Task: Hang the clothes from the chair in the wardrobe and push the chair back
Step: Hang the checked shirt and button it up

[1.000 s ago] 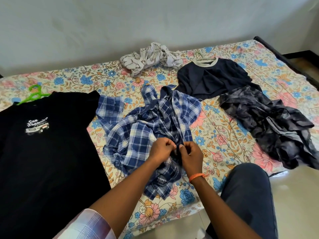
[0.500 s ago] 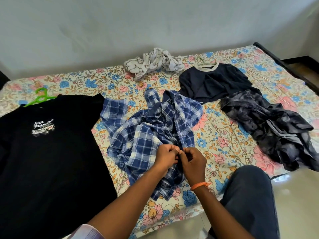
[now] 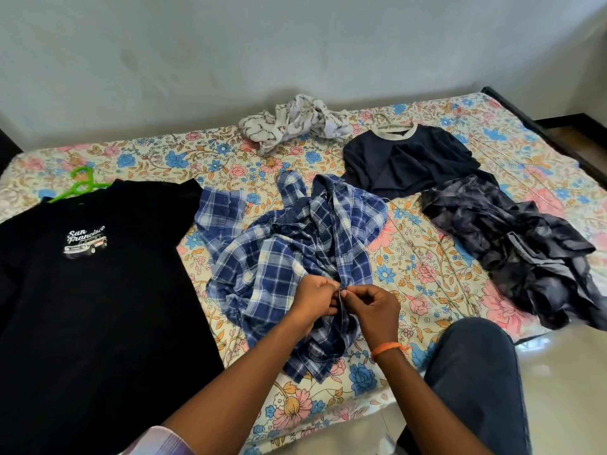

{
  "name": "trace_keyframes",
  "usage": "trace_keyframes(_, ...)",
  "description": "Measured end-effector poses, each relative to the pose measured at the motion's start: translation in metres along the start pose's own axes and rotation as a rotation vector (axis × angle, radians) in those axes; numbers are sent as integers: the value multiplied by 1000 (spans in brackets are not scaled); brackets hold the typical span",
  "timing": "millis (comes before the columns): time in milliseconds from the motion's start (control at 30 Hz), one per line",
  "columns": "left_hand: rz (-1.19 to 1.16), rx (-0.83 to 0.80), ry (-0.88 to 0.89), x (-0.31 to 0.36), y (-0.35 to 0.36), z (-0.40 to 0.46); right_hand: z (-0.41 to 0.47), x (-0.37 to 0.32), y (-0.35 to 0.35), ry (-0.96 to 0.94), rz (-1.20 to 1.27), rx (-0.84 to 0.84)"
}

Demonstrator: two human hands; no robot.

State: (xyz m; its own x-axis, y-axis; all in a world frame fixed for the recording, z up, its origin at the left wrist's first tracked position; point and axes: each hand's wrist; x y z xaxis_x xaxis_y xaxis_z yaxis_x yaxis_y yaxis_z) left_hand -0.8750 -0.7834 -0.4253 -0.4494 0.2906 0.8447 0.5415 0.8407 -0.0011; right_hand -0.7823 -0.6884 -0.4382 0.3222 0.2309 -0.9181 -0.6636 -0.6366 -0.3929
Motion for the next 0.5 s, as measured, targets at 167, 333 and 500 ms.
trace_keyframes(167,152,27,113,4,-1,-3,-1,-4,5,-38,-36,16)
trace_keyframes(333,131,59,61,4,-3,1,0,-4,10,19,13,-14)
trace_keyframes(500,193,93,17,2,1,5,0,-15,12,218,198,-51)
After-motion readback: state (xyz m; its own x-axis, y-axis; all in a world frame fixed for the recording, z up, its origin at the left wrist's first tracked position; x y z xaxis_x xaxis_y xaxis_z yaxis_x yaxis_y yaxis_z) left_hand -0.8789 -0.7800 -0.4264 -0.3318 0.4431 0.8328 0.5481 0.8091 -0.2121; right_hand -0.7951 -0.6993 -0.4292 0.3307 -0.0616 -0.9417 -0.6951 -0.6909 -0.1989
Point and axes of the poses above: each hand's wrist, its own z-axis towards the middle knuckle, its own y-axis out of the palm, x = y × z, and after that the axes turned 2 degrees about -z, right-handed
